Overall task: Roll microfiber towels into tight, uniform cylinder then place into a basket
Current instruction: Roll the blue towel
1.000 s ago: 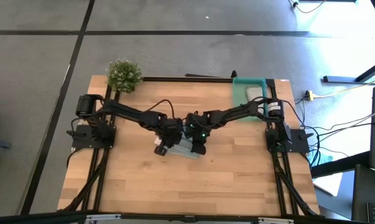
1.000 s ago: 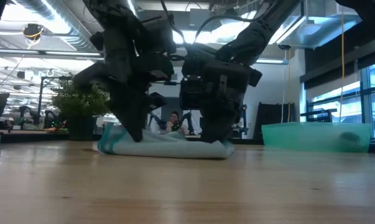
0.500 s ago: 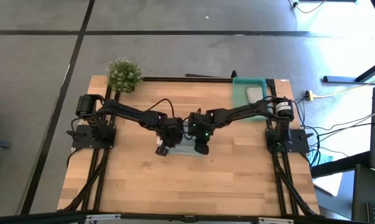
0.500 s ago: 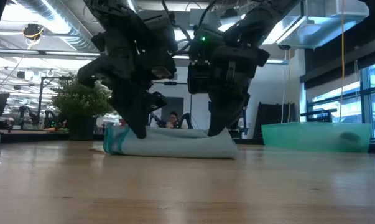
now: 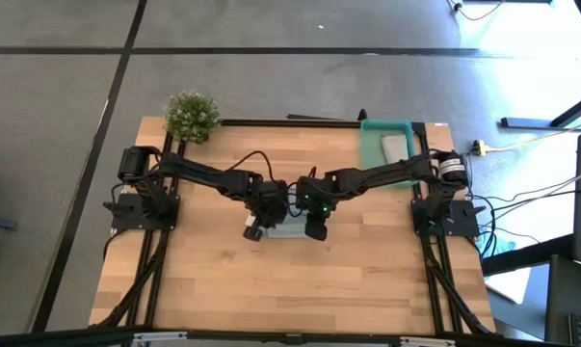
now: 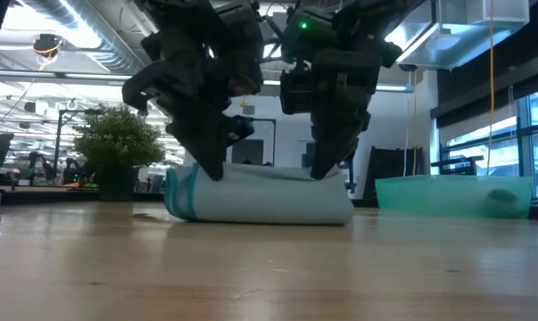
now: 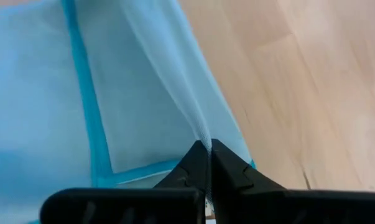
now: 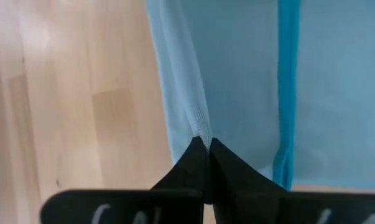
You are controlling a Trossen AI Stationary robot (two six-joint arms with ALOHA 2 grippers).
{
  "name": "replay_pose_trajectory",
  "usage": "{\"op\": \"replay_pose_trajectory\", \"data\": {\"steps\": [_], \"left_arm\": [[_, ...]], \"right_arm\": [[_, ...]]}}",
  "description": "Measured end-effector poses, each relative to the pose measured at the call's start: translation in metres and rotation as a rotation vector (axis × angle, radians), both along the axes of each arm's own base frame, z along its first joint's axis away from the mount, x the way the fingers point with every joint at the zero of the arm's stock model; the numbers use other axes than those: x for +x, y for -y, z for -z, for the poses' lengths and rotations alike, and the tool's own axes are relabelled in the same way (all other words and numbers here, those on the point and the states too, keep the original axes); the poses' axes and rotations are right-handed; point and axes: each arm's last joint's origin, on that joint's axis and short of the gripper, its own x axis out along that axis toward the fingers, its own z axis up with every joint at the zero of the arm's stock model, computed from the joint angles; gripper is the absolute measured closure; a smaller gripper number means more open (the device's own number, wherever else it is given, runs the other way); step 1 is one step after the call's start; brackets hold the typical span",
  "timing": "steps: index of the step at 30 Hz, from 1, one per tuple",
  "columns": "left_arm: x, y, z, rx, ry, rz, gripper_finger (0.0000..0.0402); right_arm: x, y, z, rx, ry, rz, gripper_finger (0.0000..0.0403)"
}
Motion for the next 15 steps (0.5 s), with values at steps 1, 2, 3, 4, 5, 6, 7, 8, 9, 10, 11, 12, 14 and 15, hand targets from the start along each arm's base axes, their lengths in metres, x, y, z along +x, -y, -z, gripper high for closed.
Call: {"op": "replay_pose_trajectory", "data": {"steps": [1, 2, 3, 4, 5, 6, 7, 8, 9, 10, 11, 12, 14, 15], "left_arm": [[0.0, 0.001, 0.0, -0.003, 0.006, 0.015, 0.0401], [0.001, 0.001, -0.001, -0.007, 0.012, 0.025, 0.0401], [0.001, 0.002, -0.001, -0.01, 0.013, 0.037, 0.0401], [0.001, 0.002, -0.001, -0.013, 0.014, 0.044, 0.0401], [0.001, 0.002, -0.001, -0.017, 0.016, 0.045, 0.0401], [0.001, 0.002, -0.001, -0.02, 0.015, 0.044, 0.0401], [0.0, 0.001, -0.001, -0.02, 0.013, 0.042, 0.0401], [0.001, 0.0, -0.001, -0.023, 0.014, 0.035, 0.0401], [0.001, 0.0, -0.001, -0.029, 0.013, 0.026, 0.0401], [0.001, -0.001, -0.002, -0.034, 0.011, 0.018, 0.0401], [0.001, -0.002, -0.002, -0.035, 0.011, 0.015, 0.0401], [0.0, -0.003, -0.001, -0.038, 0.007, 0.014, 0.0401], [0.0, -0.003, -0.001, -0.04, 0.006, 0.014, 0.0401], [0.0, -0.002, -0.001, -0.046, 0.006, 0.014, 0.0401]], "right_arm": [[0.0, 0.0, -0.001, -0.007, 0.001, 0.006, 0.0396], [-0.001, 0.001, -0.002, -0.017, -0.001, 0.015, 0.0396], [0.0, 0.002, -0.002, -0.025, 0.001, 0.029, 0.0396], [0.0, 0.004, -0.003, -0.026, 0.004, 0.036, 0.0396], [-0.001, 0.006, -0.004, -0.026, 0.008, 0.04, 0.0396], [-0.001, 0.007, -0.005, -0.03, 0.015, 0.037, 0.0396], [-0.001, 0.008, -0.006, -0.036, 0.024, 0.03, 0.0396], [-0.001, 0.008, -0.008, -0.039, 0.031, 0.026, 0.0396], [-0.001, 0.008, -0.009, -0.042, 0.035, 0.025, 0.0396], [-0.002, 0.009, -0.011, -0.044, 0.04, 0.023, 0.0396], [-0.002, 0.01, -0.012, -0.042, 0.041, 0.024, 0.0396], [-0.001, 0.01, -0.013, -0.039, 0.044, 0.028, 0.0396], [0.0, 0.011, -0.015, -0.039, 0.047, 0.033, 0.0396], [0.001, 0.012, -0.016, -0.042, 0.052, 0.036, 0.0396]]}}
